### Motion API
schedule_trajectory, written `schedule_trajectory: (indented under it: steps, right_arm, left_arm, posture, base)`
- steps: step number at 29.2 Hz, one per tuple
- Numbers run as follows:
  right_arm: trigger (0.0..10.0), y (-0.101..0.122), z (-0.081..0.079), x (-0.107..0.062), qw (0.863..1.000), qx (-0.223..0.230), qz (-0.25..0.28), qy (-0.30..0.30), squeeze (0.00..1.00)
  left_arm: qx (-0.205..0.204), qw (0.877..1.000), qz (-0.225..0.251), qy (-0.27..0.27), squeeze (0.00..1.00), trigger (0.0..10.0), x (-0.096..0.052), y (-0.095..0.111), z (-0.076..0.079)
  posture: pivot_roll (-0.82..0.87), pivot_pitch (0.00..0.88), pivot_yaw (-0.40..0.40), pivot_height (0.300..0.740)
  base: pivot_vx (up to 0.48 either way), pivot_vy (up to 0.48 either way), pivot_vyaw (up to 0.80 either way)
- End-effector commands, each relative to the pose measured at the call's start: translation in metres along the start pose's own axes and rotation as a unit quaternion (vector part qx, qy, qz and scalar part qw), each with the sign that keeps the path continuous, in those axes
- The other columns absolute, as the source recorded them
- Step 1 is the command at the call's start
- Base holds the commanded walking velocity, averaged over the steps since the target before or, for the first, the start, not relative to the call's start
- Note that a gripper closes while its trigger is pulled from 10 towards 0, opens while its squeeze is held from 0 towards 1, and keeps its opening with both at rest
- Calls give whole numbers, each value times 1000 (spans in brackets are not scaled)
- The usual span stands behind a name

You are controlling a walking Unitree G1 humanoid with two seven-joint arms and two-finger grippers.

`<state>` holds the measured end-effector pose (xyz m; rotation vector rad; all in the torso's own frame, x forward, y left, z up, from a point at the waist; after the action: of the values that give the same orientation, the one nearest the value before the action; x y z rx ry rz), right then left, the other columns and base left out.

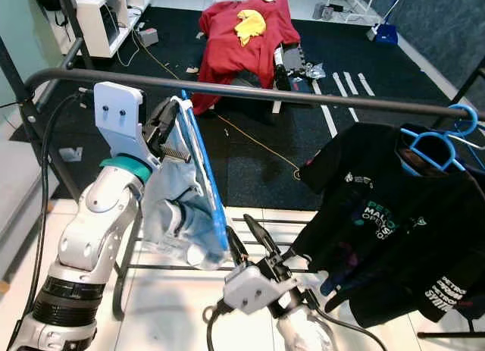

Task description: Hang hanger

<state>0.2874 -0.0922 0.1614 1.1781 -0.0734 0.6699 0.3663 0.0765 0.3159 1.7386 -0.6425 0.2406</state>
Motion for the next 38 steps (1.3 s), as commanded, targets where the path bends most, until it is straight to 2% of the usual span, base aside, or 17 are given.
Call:
schedule_trajectory:
  steps: [1,3,5,7,12,15,19,21,22,25,26,30,38]
  right_arm:
    - [10000,-8,-3,1,999,35,-17,1,0]
    - [10000,-9,-4,15,998,59,-12,-4,0]
    - [10000,-6,-1,27,998,61,-3,-13,0]
    - [10000,-5,1,30,998,61,1,-20,0]
    - [10000,0,13,44,999,18,22,-38,0]
    - [10000,5,12,49,999,10,33,-26,0]
    - [10000,7,8,48,999,12,36,-11,0]
    - [10000,7,3,42,999,14,32,3,0]
    - [10000,5,-2,33,999,19,25,15,0]
    - [10000,5,-5,26,999,22,20,22,0]
    - [10000,6,-6,18,999,33,15,20,1000]
    - [10000,21,-4,-4,998,51,19,22,1000]
    - [10000,29,-6,-17,998,52,17,36,1000]
  left_arm:
    - [-7,999,49,-1,0,0,2,24,0]
    - [-10,998,57,-5,0,0,3,29,2]
    - [-10,998,63,-8,0,0,4,33,3]
    - [-11,998,65,-8,0,0,5,34,3]
    - [-9,998,63,-6,0,0,3,33,1]
    - [-7,998,61,-6,0,0,2,32,1]
    - [-6,998,59,-5,0,0,2,31,1]
    - [-4,998,57,-3,0,0,2,30,0]
    - [-3,998,56,-1,0,0,2,30,0]
    - [-2,998,55,0,0,0,2,30,-1]
    - [-2,999,54,1,0,0,2,29,-1]
    - [1,999,48,-5,0,0,3,25,1]
    - [1,999,47,-11,0,0,5,24,2]
  posture:
    - [-153,163,63,740]
    - [-148,160,63,740]
    - [-139,158,62,740]
    - [-139,158,62,740]
    - [-130,162,60,740]
    - [-128,160,57,740]
    - [-126,162,54,740]
    - [-125,164,48,740]
    - [-128,165,47,740]
    - [-130,166,48,740]
    - [-132,169,50,740]
    - [-144,172,65,740]
    - [-157,175,76,740]
  base:
    - [0,0,0]
    - [0,0,0]
    - [0,0,0]
    - [0,0,0]
    - [0,0,0]
    - [0,0,0]
    - [0,0,0]
    - [0,0,0]
    - [0,0,0]
    - [0,0,0]
    - [0,0,0]
    - [0,0,0]
    - [0,0,0]
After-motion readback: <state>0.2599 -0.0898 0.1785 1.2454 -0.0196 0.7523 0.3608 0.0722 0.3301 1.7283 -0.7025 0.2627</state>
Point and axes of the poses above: a point about 5 cm out from each wrist's last joint towards the gripper, its own x axis pointing out of the wrist towards the gripper, its own y axis along the axis of the wrist's last joint, z = x × y, the point moved 4 cm from there along x, pointing out of the wrist towards the gripper, and after that the axes turned 12 degrees about x, right-handed, at the moved point
